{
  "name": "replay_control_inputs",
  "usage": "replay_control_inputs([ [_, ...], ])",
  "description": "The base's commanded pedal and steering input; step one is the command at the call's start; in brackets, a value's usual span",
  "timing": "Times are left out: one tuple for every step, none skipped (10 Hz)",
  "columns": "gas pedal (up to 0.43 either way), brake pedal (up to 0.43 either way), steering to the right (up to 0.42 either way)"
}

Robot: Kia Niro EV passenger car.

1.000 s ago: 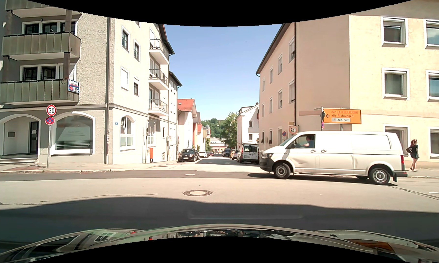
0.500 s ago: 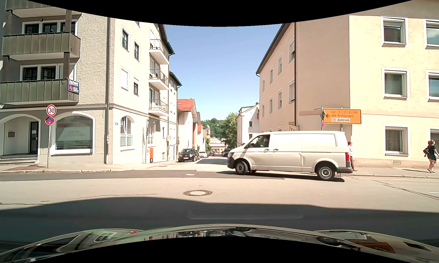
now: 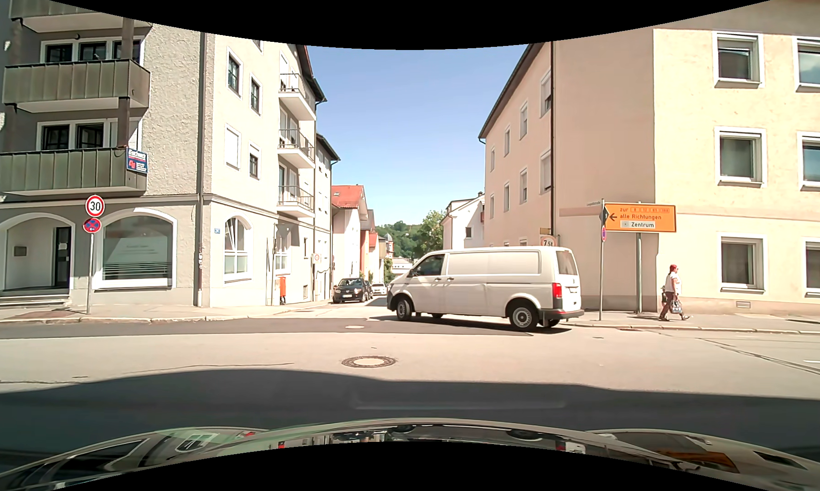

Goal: Follow the waypoints while adhering to traffic rules and regulations

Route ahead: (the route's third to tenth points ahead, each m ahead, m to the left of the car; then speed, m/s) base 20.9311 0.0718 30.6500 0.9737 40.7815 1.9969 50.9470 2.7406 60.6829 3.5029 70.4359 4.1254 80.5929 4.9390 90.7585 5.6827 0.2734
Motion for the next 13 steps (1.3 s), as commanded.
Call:
replay_control_inputs([
  [0.000, 0.067, 0.004],
  [0.000, 0.079, 0.004],
  [0.000, 0.110, 0.004],
  [0.000, 0.122, 0.005],
  [0.000, 0.134, 0.007],
  [0.000, 0.122, 0.007],
  [0.000, 0.067, 0.007],
  [0.000, 0.049, 0.008],
  [0.000, 0.043, 0.008],
  [0.000, 0.043, 0.008],
  [0.000, 0.043, 0.008],
  [0.000, 0.055, 0.008],
  [0.000, 0.104, 0.008],
])
